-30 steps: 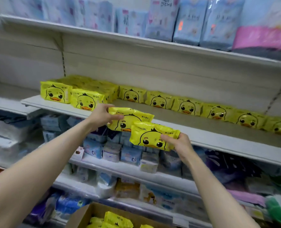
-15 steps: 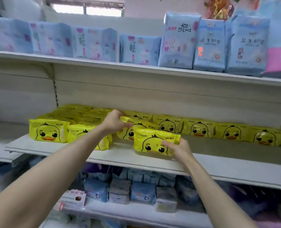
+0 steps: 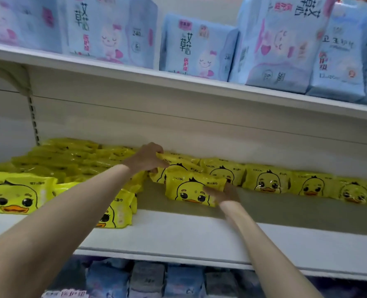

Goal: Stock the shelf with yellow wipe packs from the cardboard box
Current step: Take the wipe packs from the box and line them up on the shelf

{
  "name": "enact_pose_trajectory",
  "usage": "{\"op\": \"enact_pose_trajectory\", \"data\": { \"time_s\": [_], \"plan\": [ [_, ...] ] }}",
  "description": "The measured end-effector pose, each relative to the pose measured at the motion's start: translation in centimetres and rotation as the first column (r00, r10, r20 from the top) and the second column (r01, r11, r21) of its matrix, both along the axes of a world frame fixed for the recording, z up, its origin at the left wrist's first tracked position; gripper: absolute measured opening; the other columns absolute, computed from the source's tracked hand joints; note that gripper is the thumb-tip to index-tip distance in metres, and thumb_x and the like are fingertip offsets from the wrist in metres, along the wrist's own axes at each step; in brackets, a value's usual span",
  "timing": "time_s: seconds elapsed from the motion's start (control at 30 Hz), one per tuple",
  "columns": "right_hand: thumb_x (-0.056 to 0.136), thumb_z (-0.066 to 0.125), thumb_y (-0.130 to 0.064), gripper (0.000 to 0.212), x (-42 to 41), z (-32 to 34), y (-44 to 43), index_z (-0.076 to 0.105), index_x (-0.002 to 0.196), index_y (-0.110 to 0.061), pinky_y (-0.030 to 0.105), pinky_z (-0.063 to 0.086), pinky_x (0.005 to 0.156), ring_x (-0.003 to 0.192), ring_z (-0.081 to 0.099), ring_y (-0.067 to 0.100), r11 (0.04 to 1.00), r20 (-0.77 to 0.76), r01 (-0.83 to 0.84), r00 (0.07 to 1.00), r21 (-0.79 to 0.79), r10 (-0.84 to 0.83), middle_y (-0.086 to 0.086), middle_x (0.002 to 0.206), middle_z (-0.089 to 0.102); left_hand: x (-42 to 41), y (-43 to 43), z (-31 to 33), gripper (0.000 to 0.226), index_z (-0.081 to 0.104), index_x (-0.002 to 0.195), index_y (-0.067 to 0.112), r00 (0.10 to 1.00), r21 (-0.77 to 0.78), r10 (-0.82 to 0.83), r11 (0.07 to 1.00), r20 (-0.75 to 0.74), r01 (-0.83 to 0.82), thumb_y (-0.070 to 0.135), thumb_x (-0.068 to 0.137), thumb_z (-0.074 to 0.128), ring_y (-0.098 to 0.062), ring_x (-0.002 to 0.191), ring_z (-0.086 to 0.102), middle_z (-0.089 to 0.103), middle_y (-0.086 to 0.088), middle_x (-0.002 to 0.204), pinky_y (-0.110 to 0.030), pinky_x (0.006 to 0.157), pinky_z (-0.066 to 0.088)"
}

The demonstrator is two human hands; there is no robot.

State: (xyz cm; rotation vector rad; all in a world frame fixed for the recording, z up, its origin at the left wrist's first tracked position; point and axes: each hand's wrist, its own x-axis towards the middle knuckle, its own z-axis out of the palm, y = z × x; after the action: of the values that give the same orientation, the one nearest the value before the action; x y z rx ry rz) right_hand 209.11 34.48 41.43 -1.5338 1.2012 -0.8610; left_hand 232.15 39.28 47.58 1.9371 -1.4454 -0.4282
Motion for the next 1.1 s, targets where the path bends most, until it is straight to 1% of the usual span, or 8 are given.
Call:
{"op": "enact_pose_trajectory", "data": {
  "time_s": [0.1, 0.2, 0.3, 0.4, 0.63, 0.87, 0.97, 1.1],
  "plan": [
    [0.076, 0.075, -0.026, 0.067, 0.3, -0.8, -1.4, 0.047, 0.133, -0.006, 0.022, 0.038, 0.051, 0.068, 0.057, 0.015, 1.000, -0.038, 0.008, 0.999, -0.004, -0.008, 0.012, 0.115, 0.060, 0.4, -1.2, -0.2, 0.044, 0.054, 0.117, 0.008, 0.990, 0.029, -0.014, 1.000, 0.139, 0.010, 0.025, 0.080, 0.073, -0.016, 0.069, 0.064, 0.057, -0.008, 0.111, -0.022, 0.060, 0.045],
    [0.076, 0.074, -0.013, 0.046, 0.3, -1.0, -2.0, 0.051, 0.115, -0.009, 0.023, 0.037, 0.053, 0.076, 0.057, 0.021, 1.000, -0.048, -0.020, 0.999, -0.021, 0.019, 0.010, 0.104, 0.060, 0.5, -2.1, 0.0, 0.046, 0.056, 0.116, 0.006, 0.961, 0.042, -0.035, 0.999, 0.276, 0.024, 0.027, 0.079, 0.074, -0.023, 0.095, 0.054, 0.050, -0.004, 0.107, -0.024, 0.073, 0.037],
    [0.076, 0.073, -0.007, 0.048, 0.6, -1.3, -2.6, 0.045, 0.115, -0.013, 0.021, 0.037, 0.055, 0.088, 0.052, 0.021, 0.999, -0.008, -0.031, 0.999, -0.012, 0.031, 0.011, 0.112, 0.057, 1.0, -2.9, 0.0, 0.033, 0.063, 0.103, 0.008, 0.943, 0.052, -0.057, 0.998, 0.329, 0.042, 0.024, 0.078, 0.075, -0.022, 0.090, 0.053, 0.054, -0.004, 0.099, -0.027, 0.072, 0.039],
    [0.074, 0.075, -0.003, 0.034, 1.1, -1.4, -2.9, 0.055, 0.100, -0.009, 0.024, 0.043, 0.057, 0.077, 0.058, 0.021, 0.996, -0.010, -0.056, 0.998, -0.067, 0.055, 0.011, 0.096, 0.064, 1.8, -3.5, -0.3, 0.028, 0.066, 0.101, 0.010, 0.932, 0.046, -0.064, 0.998, 0.356, 0.051, 0.021, 0.077, 0.076, -0.021, 0.093, 0.056, 0.059, -0.006, 0.105, -0.029, 0.075, 0.044],
    [0.071, 0.076, -0.002, 0.029, 1.9, -1.7, -3.6, 0.062, 0.096, -0.005, 0.019, 0.046, 0.052, 0.062, 0.058, 0.015, 0.987, 0.034, -0.092, 0.995, -0.131, 0.097, 0.003, 0.071, 0.063, 3.4, -3.5, -0.4, 0.030, 0.067, 0.100, 0.008, 0.941, 0.013, -0.068, 0.998, 0.331, 0.067, 0.015, 0.073, 0.079, -0.025, 0.099, 0.058, 0.060, -0.010, 0.109, -0.034, 0.085, 0.048],
    [0.070, 0.078, -0.002, 0.030, 3.0, -1.7, -3.5, 0.059, 0.090, -0.016, 0.019, 0.046, 0.055, 0.065, 0.060, 0.013, 0.979, 0.061, -0.103, 0.991, -0.178, 0.115, 0.002, 0.075, 0.064, 4.6, -2.1, 0.5, 0.028, 0.067, 0.110, 0.008, 0.946, -0.043, -0.123, 0.989, 0.299, 0.142, 0.004, 0.082, 0.067, -0.021, 0.100, 0.059, 0.064, -0.009, 0.111, -0.023, 0.080, 0.042],
    [0.069, 0.078, 0.001, 0.031, 3.8, -1.8, -3.5, 0.060, 0.087, -0.017, 0.016, 0.048, 0.053, 0.063, 0.059, 0.011, 0.972, 0.062, -0.111, 0.990, -0.207, 0.127, 0.004, 0.074, 0.063, 3.9, -1.2, 0.7, 0.019, 0.070, 0.101, 0.016, 0.958, -0.032, -0.165, 0.984, 0.236, 0.177, 0.020, 0.083, 0.068, -0.017, 0.097, 0.057, 0.063, 0.002, 0.101, -0.024, 0.076, 0.041],
    [0.066, 0.081, -0.004, 0.035, 4.9, -2.2, -3.7, 0.062, 0.096, -0.006, 0.036, 0.054, 0.071, 0.079, 0.066, 0.026, 0.969, 0.046, -0.110, 0.991, -0.221, 0.123, 0.012, 0.087, 0.070, 3.2, -0.6, 0.5, 0.046, 0.067, 0.105, 0.020, 0.929, 0.108, -0.211, 0.977, 0.304, 0.186, 0.042, 0.067, 0.081, -0.013, 0.097, 0.052, 0.057, 0.006, 0.100, -0.029, 0.085, 0.040]
  ]
}}
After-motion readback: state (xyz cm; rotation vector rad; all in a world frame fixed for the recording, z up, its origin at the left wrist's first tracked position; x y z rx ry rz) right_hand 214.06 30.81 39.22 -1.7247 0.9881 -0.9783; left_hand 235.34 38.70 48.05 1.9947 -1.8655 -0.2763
